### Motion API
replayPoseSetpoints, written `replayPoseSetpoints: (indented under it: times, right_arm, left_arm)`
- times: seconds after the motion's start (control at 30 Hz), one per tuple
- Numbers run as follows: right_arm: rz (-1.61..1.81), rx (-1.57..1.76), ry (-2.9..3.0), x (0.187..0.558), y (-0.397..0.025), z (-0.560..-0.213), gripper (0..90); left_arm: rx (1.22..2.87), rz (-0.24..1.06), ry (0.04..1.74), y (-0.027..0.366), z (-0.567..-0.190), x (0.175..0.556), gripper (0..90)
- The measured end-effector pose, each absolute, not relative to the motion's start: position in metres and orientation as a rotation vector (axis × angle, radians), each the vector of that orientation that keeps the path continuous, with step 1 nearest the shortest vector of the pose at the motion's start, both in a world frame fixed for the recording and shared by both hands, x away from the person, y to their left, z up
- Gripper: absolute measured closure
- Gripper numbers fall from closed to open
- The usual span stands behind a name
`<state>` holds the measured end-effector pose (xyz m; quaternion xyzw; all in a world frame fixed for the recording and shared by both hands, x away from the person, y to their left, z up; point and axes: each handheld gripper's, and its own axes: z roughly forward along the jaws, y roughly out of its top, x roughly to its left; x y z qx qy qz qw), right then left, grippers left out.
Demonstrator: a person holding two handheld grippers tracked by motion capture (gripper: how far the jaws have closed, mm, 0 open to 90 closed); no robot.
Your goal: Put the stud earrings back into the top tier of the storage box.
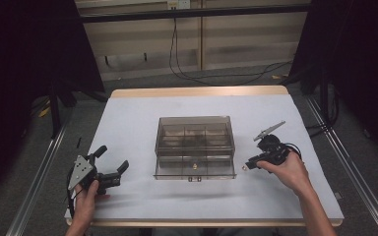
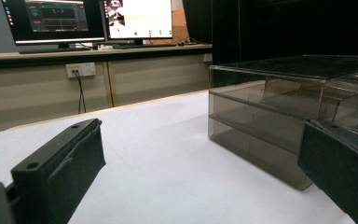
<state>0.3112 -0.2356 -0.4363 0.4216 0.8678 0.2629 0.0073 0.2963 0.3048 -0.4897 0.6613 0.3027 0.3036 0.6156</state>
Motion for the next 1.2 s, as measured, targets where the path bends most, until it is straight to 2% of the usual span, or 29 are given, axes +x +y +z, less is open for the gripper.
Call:
replayPoseSetpoints:
  times: [0.6,0.93,1.03,1.2]
  right_arm:
    - [0.48,1.282,2.924,0.335,-0.212,-0.442,74.5]
    - [0.401,1.258,2.945,0.341,-0.207,-0.45,78.5]
    - [0.402,1.255,2.95,0.34,-0.206,-0.449,84.9]
    - [0.408,1.238,2.945,0.339,-0.205,-0.448,85.6]
  left_arm:
    - [1.517,0.698,0.7,0.305,-0.49,0.296,0.7]
    - [1.523,0.7,0.697,0.305,-0.49,0.296,0.7]
    - [1.522,0.7,0.698,0.305,-0.49,0.296,0.7]
    - [1.523,0.699,0.697,0.305,-0.49,0.296,0.7]
